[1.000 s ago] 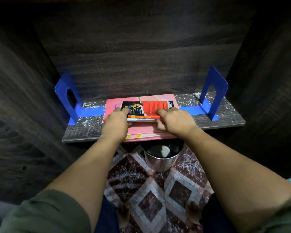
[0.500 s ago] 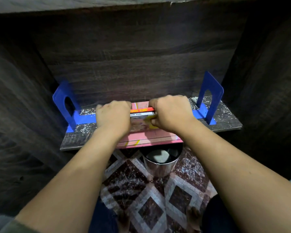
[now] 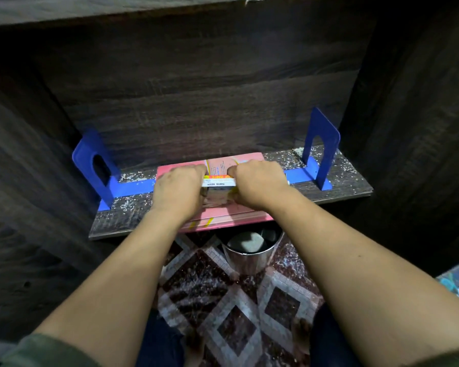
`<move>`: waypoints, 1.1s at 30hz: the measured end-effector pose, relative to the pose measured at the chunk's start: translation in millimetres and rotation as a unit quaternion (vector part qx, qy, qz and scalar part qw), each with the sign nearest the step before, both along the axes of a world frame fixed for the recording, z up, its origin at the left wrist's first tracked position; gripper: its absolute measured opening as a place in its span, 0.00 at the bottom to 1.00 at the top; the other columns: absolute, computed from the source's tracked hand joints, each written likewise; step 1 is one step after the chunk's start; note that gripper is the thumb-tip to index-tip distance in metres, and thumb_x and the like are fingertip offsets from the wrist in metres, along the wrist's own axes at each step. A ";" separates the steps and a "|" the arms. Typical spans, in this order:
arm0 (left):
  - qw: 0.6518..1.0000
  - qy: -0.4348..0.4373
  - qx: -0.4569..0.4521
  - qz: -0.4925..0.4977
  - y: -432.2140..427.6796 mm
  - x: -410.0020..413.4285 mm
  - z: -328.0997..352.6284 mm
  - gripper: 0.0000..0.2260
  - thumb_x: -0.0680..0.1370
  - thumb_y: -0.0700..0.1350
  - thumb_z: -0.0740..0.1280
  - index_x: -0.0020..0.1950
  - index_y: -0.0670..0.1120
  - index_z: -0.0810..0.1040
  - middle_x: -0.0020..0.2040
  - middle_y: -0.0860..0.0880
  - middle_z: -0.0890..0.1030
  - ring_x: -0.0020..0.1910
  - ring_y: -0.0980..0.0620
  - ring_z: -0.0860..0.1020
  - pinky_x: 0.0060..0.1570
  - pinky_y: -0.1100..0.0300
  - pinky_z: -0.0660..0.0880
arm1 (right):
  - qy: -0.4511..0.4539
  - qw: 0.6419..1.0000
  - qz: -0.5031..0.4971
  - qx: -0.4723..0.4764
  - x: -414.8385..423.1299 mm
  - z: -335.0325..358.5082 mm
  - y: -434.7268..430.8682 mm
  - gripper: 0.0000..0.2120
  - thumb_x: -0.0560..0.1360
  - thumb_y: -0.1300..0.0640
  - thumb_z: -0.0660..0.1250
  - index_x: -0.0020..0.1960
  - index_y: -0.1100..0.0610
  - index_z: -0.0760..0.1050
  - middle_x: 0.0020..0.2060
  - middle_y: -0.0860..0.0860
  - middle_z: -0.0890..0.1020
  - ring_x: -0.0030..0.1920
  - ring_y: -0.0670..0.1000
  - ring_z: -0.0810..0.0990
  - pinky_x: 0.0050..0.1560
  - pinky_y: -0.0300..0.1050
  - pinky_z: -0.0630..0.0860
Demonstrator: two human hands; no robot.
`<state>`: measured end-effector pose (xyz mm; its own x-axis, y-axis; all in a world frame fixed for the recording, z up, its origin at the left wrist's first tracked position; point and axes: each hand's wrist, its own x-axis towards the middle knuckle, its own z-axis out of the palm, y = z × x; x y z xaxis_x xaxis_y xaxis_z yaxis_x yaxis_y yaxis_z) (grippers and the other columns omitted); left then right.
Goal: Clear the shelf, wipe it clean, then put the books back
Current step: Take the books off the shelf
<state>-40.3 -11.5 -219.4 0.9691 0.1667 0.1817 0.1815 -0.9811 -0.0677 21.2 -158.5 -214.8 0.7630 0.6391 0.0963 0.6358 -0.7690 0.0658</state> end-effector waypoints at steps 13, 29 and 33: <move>0.945 -0.006 0.080 -0.316 -165.4 -26.6 70.9 0.13 0.72 0.49 0.70 0.55 0.52 0.75 0.52 0.51 0.75 0.56 0.46 0.72 0.51 0.50 0.71 | 0.122 0.970 -0.178 0.117 -96.9 6.3 -192.0 0.19 0.73 0.45 0.64 0.63 0.46 0.71 0.55 0.53 0.81 0.54 0.60 0.79 0.45 0.48 0.71; 0.682 -0.025 0.381 -0.624 -408.8 25.6 -42.9 0.11 0.79 0.40 0.58 0.60 0.44 0.74 0.56 0.43 0.76 0.58 0.40 0.72 0.69 0.39 0.61 | 0.223 0.877 -0.426 0.016 -187.4 -183.0 -382.8 0.17 0.77 0.56 0.61 0.65 0.44 0.71 0.48 0.49 0.81 0.47 0.55 0.81 0.35 0.43 0.64; 0.719 0.065 0.493 -0.486 -432.1 39.6 -66.3 0.09 0.79 0.40 0.61 0.58 0.44 0.74 0.54 0.46 0.77 0.52 0.44 0.73 0.58 0.47 0.65 | 0.221 0.849 -0.480 0.021 -194.6 -237.3 -390.3 0.23 0.79 0.61 0.59 0.72 0.46 0.65 0.58 0.50 0.80 0.55 0.55 0.79 0.48 0.47 0.71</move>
<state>-0.7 -443.6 -285.7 0.5601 -0.7488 -0.3544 -0.6277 -0.1045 -0.7714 -173.4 -548.8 -452.1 0.8976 -0.2953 -0.3272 -0.3304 -0.9422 -0.0561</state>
